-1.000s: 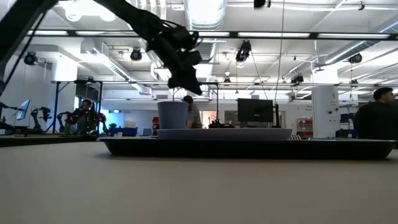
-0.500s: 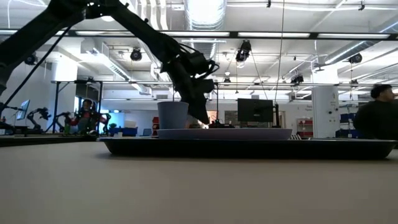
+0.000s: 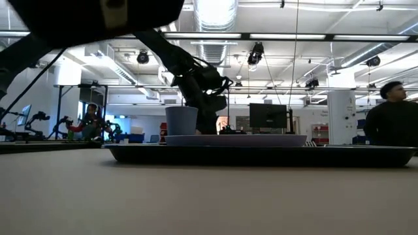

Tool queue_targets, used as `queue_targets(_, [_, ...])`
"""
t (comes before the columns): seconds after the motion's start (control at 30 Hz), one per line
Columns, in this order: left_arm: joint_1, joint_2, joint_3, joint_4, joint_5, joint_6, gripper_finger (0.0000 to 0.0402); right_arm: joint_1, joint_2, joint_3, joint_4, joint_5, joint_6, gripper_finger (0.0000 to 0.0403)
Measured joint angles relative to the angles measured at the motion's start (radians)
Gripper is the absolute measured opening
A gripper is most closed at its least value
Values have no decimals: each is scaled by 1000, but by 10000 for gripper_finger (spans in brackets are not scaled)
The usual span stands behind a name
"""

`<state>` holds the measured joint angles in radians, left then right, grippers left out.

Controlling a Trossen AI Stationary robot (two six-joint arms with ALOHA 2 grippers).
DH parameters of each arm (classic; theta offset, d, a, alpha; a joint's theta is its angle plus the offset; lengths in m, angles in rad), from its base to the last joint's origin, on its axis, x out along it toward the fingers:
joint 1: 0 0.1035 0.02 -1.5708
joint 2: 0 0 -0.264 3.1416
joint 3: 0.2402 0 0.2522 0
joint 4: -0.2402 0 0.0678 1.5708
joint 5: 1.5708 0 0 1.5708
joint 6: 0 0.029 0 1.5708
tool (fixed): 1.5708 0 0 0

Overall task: Pick and place plate/cup/fork/spoon on tray
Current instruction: Move the black tray to the center of the table

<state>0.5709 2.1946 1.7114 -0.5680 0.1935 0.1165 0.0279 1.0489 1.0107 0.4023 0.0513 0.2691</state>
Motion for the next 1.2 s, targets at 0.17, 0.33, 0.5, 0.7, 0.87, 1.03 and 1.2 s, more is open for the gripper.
queue_targets(0.17, [-1, 25, 29, -35, 11, -2, 0, 19, 7, 0, 3, 1, 0, 8])
queue_targets(0.33, [-7, 25, 29, -71, 19, -3, 0, 21, 22, -1, 1, 1, 8, 8])
queue_targets(0.5, [-10, 28, 25, -88, 19, 1, 0, 21, 34, -1, -1, 2, 21, 8])
queue_targets(0.7, [-23, 29, 24, -160, -4, 23, 0, 21, 50, -1, -1, 2, 27, 8])
queue_targets(0.87, [-49, 27, 21, -175, -30, 43, 0, 21, 53, -1, 0, 2, 27, 8])
queue_targets(1.03, [-70, 22, 19, -185, -66, 47, 0, 21, 53, -1, 0, 2, 27, 8])
queue_targets(1.2, [-96, 18, 16, -185, -73, 47, 0, 21, 53, -1, 0, 2, 27, 8])
